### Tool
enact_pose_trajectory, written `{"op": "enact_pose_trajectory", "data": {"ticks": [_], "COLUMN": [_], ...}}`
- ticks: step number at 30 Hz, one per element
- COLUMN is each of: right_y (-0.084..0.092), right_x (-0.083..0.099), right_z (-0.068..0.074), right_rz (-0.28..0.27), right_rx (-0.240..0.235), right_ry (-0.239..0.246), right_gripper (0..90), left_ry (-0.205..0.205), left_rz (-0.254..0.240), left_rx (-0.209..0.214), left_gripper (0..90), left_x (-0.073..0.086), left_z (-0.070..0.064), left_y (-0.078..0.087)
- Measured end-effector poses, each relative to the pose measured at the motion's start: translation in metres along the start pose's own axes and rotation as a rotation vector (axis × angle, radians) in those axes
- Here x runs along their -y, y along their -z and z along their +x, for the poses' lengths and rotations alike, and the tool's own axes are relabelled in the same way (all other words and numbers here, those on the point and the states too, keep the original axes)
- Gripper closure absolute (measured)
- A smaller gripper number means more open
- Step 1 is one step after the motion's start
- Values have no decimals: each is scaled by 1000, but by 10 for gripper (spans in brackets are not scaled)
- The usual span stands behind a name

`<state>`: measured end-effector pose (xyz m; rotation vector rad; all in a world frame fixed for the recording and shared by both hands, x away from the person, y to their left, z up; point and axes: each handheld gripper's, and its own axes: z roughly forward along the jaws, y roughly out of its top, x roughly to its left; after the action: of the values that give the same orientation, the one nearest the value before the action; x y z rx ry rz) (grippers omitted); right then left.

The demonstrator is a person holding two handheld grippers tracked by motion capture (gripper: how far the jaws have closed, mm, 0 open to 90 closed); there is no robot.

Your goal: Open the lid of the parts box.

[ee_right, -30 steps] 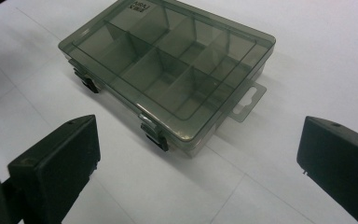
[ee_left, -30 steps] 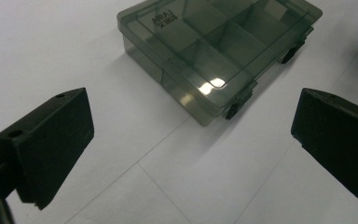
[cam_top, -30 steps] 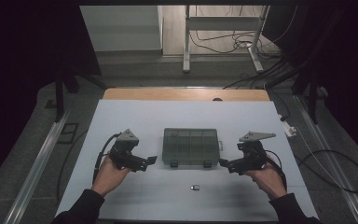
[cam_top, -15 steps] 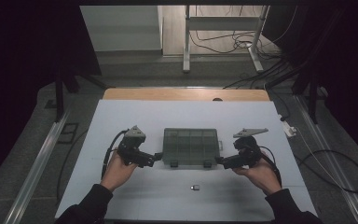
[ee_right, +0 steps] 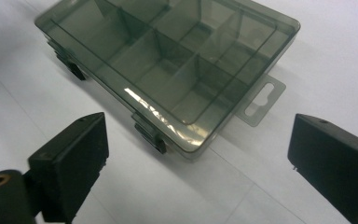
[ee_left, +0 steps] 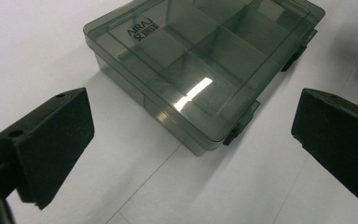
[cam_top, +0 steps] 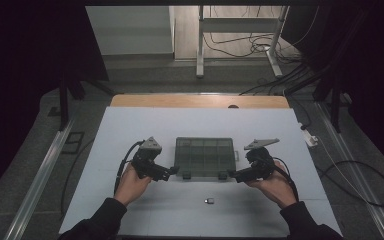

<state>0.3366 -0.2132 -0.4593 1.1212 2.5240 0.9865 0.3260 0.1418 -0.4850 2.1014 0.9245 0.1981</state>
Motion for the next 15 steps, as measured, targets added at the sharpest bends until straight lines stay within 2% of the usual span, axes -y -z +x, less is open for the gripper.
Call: {"op": "enact_pose_trajectory", "data": {"ticks": [8, 12, 15], "right_y": [-2, -2, -2], "right_x": [7, 11, 13], "right_z": [0, -1, -2], "right_rz": [16, 24, 24], "right_rx": [0, -6, -7], "right_ry": [25, 40, 43], "right_gripper": [182, 294, 372], "left_ry": [-4, 5, -8], "left_rz": [17, 14, 15], "left_rx": [-4, -1, -3], "left_gripper": [0, 0, 0], "left_x": [4, 7, 7], "left_z": [-1, -1, -4], "left_y": [-7, -9, -10]}}
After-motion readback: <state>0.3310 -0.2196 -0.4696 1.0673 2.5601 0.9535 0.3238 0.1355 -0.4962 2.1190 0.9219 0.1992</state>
